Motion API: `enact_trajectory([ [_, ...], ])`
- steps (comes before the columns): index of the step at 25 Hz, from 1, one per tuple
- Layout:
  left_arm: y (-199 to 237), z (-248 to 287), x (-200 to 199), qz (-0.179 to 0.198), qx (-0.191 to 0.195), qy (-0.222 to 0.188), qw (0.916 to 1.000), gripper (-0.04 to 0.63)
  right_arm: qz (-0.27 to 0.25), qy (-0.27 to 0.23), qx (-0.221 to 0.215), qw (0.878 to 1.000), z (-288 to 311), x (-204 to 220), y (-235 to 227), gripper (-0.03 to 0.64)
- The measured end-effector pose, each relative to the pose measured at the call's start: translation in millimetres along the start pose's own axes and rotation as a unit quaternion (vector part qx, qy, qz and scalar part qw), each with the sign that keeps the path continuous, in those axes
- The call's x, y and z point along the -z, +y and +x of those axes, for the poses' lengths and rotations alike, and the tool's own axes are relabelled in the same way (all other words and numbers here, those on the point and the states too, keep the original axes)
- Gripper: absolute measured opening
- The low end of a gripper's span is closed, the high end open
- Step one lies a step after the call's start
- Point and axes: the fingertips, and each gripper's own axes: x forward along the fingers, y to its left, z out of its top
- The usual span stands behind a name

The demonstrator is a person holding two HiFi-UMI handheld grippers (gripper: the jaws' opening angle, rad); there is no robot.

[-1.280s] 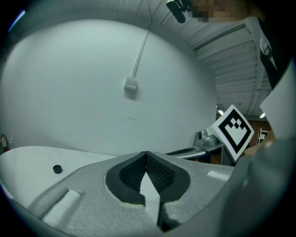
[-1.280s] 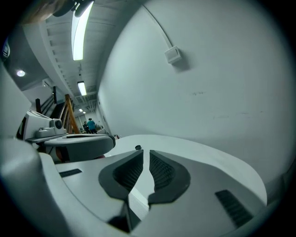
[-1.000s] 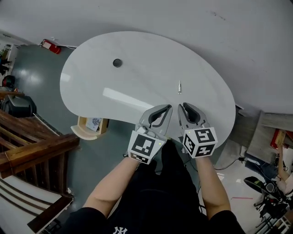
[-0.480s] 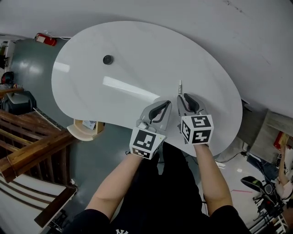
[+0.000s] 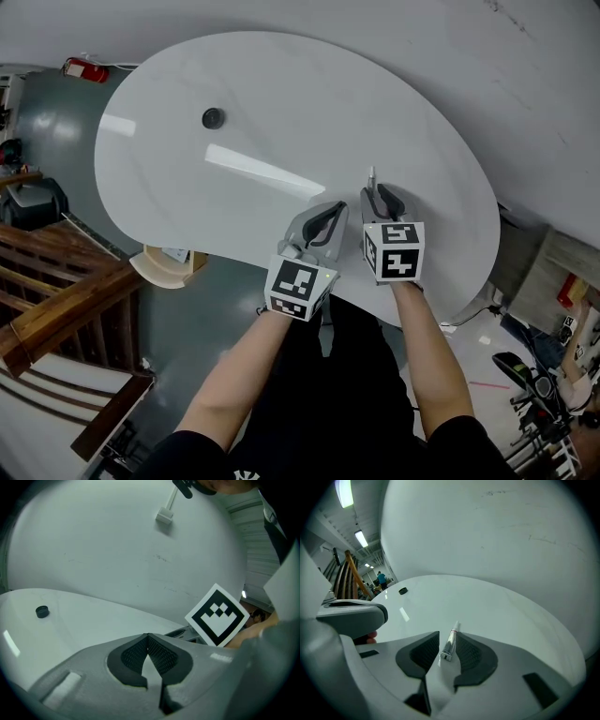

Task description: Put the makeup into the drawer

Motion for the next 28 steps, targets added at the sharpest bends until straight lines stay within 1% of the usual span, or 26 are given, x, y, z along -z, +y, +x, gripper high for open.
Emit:
enact_trajectory([
  [9, 8.0, 4.9, 6.3, -0.012, -0.01, 0.007, 0.9999, 0.008, -0.03, 0.043, 0.021, 0.998, 15.6, 8.0, -3.7, 0.121],
  [11, 7.7, 6.5, 8.3, -0.012, -0.011, 0.01, 0.9998, 0.008, -0.037, 0.046, 0.027, 0.998, 15.9, 8.6, -6.0, 0.104],
  [12, 7.3, 7.0, 9.5, -0.013, -0.011, 0.012, 0.9998, 0.008, -0.039, 0.047, 0.03, 0.998, 15.5, 8.8, -7.3, 0.079],
  [13, 6.7, 7.1, 10.7, -0.013, -0.011, 0.013, 0.9998, 0.008, -0.04, 0.048, 0.031, 0.998, 15.2, 9.0, -8.2, 0.076],
  [17, 5.6, 6.7, 13.4, -0.014, -0.013, 0.015, 0.9997, 0.008, -0.04, 0.044, 0.024, 0.998, 16.7, 8.6, -9.7, 0.071],
  [28, -7.3, 5.0, 9.5, -0.016, -0.013, 0.013, 0.9997, 0.008, -0.015, 0.013, 0.002, 1.0, -4.0, 7.0, -7.4, 0.069],
])
